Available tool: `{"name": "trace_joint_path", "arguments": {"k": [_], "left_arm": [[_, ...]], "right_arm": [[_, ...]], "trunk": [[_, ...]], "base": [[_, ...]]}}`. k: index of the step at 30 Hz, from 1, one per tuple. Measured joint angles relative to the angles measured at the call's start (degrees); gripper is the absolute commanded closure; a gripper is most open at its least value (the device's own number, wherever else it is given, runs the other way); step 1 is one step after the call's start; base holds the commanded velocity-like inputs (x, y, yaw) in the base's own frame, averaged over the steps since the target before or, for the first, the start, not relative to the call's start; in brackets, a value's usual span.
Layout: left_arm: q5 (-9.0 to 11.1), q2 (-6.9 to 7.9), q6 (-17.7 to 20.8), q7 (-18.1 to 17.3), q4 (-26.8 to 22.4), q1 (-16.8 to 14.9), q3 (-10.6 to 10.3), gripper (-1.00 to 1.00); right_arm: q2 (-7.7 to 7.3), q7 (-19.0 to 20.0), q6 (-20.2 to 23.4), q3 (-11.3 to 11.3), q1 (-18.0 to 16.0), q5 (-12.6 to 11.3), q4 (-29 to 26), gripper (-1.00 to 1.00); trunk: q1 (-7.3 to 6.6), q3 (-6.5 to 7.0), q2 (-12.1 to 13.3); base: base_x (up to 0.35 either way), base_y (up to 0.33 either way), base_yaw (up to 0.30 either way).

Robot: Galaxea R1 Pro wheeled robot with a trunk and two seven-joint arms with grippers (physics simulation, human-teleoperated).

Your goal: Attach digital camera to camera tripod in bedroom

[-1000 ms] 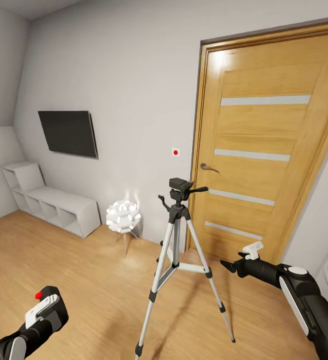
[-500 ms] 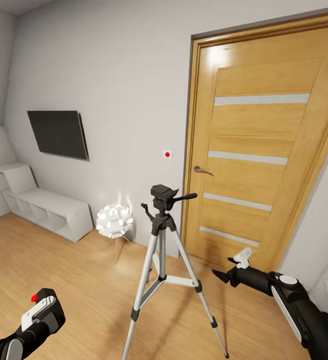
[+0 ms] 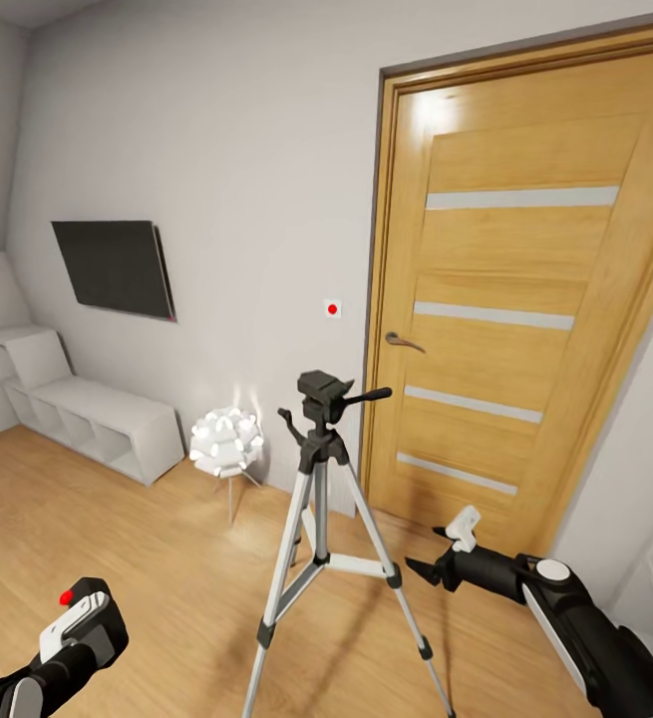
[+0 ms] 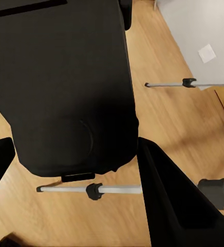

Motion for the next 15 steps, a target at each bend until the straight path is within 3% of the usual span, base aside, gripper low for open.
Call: {"name": "trace_joint_path", "arguments": {"k": [6, 15], "left_arm": [[0.0, 0.0, -0.1, 0.0, 0.0, 0.0, 0.1, 1.0], [0.0, 0.0, -0.2, 0.0, 0.0, 0.0, 0.1, 1.0]], "right_arm": [[0.04, 0.0, -0.1, 2.0, 0.0, -0.1, 0.1, -1.0], [0.21, 0.0, -0.1, 2.8, 0.0, 0.0, 0.1, -1.0]], "trunk": [[-0.02, 0.0, 0.0], [-0.01, 0.0, 0.0]], "base": [[0.255, -0.001, 0.0], [0.267, 0.025, 0.0]]}}
